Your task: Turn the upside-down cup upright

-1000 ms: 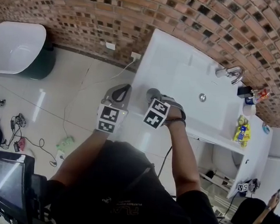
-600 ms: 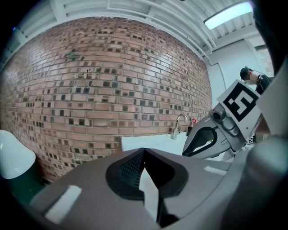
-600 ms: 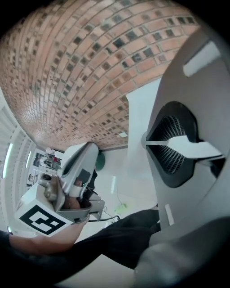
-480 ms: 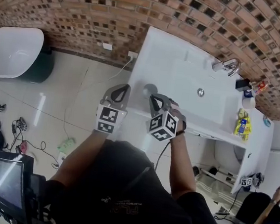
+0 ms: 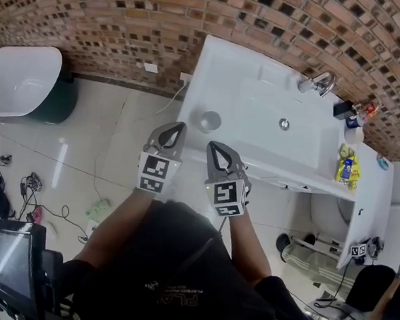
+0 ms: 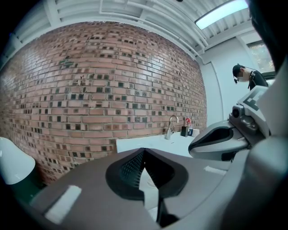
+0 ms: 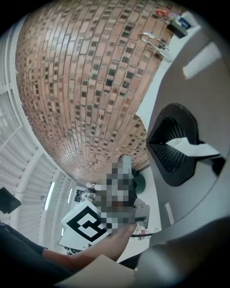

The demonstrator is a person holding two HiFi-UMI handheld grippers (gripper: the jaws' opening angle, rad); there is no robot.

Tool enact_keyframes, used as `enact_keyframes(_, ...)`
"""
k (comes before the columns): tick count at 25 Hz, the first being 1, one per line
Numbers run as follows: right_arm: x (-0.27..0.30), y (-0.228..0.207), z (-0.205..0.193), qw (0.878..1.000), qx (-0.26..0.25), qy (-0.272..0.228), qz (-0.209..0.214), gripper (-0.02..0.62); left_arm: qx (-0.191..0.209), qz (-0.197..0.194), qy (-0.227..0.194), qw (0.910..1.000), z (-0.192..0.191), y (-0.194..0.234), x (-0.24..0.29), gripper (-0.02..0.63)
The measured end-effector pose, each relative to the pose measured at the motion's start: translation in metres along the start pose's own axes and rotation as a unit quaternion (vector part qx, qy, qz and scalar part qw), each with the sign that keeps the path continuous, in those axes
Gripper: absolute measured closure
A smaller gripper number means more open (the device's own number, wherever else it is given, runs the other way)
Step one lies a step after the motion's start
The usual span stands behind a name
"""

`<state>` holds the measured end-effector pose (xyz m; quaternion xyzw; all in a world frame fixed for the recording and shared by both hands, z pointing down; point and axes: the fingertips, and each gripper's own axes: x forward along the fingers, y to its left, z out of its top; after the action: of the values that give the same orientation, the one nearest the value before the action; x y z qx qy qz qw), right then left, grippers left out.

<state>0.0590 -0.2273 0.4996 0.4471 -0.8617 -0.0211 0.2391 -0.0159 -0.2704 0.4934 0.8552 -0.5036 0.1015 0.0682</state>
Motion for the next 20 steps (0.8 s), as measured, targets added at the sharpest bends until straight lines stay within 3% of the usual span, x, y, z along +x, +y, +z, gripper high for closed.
enact_keyframes(5, -0.033, -0.004, -0.007, 0.995, 0.089, -0.037, -0.026, 0.581, 0.005, 0.001, -0.009, 1.0, 0.005, -0.012, -0.015, 0.607)
enact_keyframes(10, -0.069, -0.006, -0.017, 0.988, 0.14, -0.042, -0.055, 0.581, -0.001, 0.017, -0.011, 0.9998, 0.001, -0.018, -0.042, 0.607)
enact_keyframes(20, -0.132, 0.021, -0.044, 0.984, 0.158, -0.038, -0.069, 0.581, -0.008, 0.015, 0.01, 0.9998, -0.026, -0.068, -0.103, 0.607)
